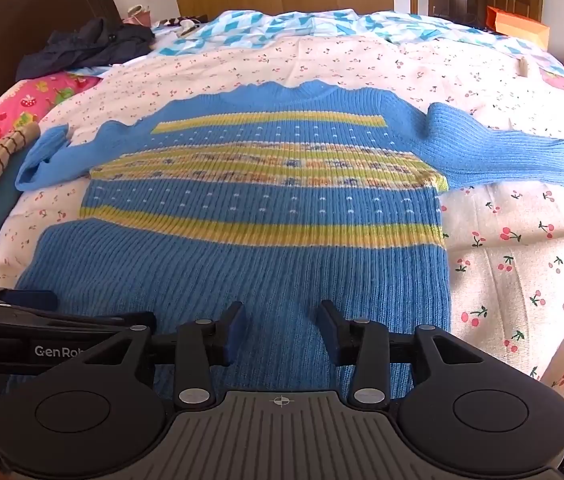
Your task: Fold small clothes
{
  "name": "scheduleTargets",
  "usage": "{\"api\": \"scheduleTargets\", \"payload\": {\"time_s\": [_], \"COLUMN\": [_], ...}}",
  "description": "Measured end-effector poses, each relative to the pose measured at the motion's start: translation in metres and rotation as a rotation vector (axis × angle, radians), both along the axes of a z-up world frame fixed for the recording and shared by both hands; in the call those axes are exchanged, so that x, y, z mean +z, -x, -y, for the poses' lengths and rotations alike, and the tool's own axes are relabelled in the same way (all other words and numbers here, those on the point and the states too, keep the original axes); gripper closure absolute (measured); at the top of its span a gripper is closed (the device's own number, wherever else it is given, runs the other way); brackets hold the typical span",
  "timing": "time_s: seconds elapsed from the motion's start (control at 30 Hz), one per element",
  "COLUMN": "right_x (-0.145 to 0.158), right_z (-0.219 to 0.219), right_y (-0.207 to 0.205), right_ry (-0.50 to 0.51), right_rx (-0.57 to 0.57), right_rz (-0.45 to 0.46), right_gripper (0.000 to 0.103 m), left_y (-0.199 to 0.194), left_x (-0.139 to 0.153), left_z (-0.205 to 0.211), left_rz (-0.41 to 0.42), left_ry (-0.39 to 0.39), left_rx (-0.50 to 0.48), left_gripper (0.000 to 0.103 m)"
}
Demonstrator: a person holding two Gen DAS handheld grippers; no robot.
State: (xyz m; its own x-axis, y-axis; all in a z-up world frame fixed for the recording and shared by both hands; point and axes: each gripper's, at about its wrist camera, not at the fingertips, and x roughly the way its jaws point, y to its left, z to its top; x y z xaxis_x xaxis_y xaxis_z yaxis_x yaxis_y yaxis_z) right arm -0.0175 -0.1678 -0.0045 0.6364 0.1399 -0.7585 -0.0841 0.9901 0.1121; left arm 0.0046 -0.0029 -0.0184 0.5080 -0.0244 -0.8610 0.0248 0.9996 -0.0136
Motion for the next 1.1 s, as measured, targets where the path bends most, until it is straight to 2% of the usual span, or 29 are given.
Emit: {"api": "scheduleTargets", "payload": {"time_s": [0.23,0.6,0.77,1.1], "right_x": [-0.003,-0.003,-0.003,-0.002], "right_z": [0.001,0.001,0.001,0.000], "right_y": [0.001,0.002,0.004,0.006], "right_ry": [-0.003,-0.003,-0.001,0.009], "right_rx": [0.004,0.003,0.004,0.012], "right_rz": [-0.002,-0.001,0.005,0.015], "right_gripper": [0.062,0.061,0.061,0.061], "left_y": [-0.003,-0.003,0.001,0.007], "left_x": [-0.009,-0.012,-0.004,0.009], "left_z": [-0.003,-0.003,-0.005,0.002], "left_rz": [-0.043,-0.060,-0.026,0.083], "left_ry": [0.026,0.042,0.047,-0.022], "left_rx": [0.020,0.028,0.030,0.020], "left_gripper": [0.000,0.000,0.000,0.000]}}
